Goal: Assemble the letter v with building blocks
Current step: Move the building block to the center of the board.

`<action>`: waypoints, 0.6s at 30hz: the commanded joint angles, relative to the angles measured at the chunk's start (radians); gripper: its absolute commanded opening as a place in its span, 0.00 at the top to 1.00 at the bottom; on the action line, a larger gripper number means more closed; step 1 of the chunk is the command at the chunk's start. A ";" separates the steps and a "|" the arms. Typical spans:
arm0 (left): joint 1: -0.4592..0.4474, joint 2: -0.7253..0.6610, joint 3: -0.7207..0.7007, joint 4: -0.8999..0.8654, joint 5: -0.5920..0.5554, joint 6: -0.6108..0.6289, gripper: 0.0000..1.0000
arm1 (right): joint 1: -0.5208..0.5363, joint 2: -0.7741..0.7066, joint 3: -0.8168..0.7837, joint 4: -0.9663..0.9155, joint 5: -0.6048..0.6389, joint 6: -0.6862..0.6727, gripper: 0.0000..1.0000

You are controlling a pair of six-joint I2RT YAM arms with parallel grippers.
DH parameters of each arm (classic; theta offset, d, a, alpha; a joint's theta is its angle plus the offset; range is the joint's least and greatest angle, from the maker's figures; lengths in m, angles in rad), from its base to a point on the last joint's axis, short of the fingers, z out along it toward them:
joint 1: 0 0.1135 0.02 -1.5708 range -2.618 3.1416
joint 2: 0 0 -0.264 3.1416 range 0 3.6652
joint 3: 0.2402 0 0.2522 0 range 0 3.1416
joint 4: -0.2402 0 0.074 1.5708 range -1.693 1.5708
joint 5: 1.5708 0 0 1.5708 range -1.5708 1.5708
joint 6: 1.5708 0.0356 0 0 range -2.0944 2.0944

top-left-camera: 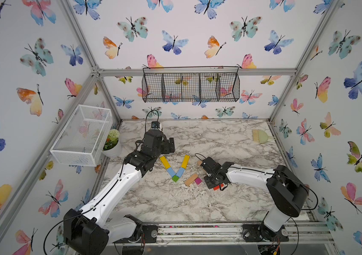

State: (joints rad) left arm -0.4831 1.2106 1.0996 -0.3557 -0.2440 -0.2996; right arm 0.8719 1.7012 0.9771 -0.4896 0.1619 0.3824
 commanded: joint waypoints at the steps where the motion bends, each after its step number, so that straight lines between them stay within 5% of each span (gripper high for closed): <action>1: 0.008 -0.020 0.011 0.018 0.018 0.001 0.04 | -0.007 -0.016 -0.007 -0.036 0.036 0.006 0.74; 12: 0.007 -0.019 0.003 0.026 0.020 -0.004 0.03 | -0.008 -0.114 -0.103 -0.060 0.010 0.070 0.74; 18: 0.008 -0.004 0.006 0.035 0.026 -0.007 0.03 | -0.015 -0.108 -0.068 -0.087 0.030 -0.005 0.74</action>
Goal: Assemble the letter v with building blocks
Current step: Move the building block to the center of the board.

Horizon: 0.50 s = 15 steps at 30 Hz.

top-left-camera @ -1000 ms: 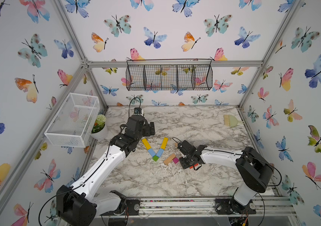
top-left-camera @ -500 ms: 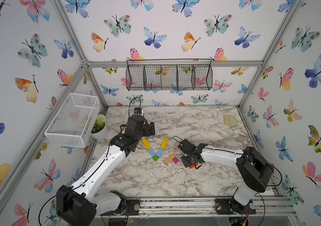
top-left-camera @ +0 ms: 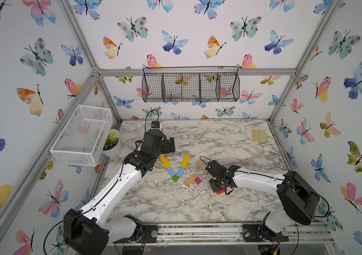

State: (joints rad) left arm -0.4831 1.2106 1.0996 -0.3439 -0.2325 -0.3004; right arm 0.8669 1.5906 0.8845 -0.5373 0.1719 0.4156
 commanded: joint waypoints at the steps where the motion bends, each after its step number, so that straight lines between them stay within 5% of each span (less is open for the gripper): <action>1: 0.008 -0.006 0.006 0.023 0.017 -0.007 0.03 | -0.018 0.010 0.036 -0.041 0.009 -0.063 0.75; 15: 0.007 -0.005 0.016 0.028 0.014 -0.003 0.03 | -0.084 0.151 0.160 -0.055 -0.035 -0.268 0.76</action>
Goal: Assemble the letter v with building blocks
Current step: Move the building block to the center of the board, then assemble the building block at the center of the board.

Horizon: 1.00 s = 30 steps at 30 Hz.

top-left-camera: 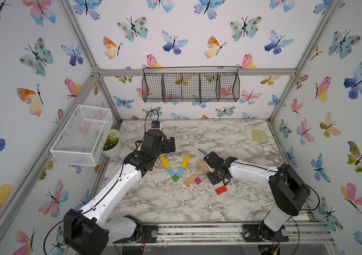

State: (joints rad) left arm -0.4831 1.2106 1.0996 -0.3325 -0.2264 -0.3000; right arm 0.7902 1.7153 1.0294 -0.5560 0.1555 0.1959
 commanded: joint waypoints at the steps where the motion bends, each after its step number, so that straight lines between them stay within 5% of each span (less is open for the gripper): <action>1: 0.008 -0.005 0.016 0.017 0.008 -0.004 0.03 | -0.008 0.032 0.014 -0.038 -0.022 -0.057 0.76; 30: 0.008 -0.003 0.014 0.011 -0.002 0.002 0.03 | -0.017 0.126 0.070 0.008 -0.020 -0.085 0.76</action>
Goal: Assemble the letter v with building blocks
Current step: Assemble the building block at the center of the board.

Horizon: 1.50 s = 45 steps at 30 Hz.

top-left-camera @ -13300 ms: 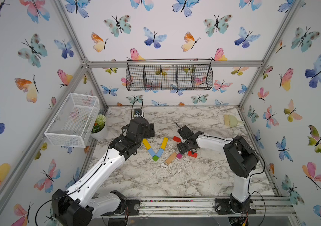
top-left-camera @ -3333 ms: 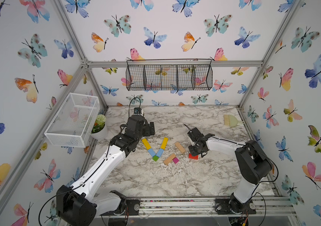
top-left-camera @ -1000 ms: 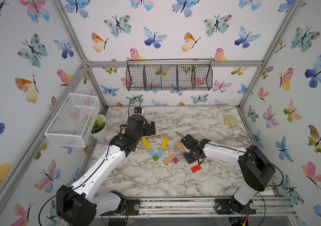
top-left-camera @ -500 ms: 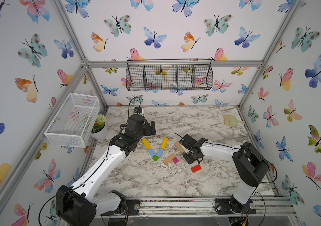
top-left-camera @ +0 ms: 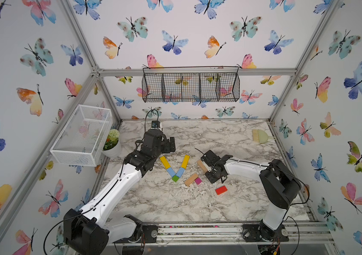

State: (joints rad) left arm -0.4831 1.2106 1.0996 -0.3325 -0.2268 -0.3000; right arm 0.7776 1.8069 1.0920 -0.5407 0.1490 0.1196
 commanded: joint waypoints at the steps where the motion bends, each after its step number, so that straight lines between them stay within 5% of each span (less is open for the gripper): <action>1: 0.008 -0.004 0.013 0.010 -0.003 0.001 0.03 | -0.005 0.037 0.009 -0.007 -0.014 -0.010 0.76; 45: 0.008 -0.002 0.011 0.011 -0.006 0.007 0.03 | -0.005 0.018 0.020 -0.025 -0.071 0.002 0.77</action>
State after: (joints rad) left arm -0.4831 1.2106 1.0996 -0.3325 -0.2272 -0.2996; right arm 0.7727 1.8168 1.1061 -0.5377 0.1062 0.1192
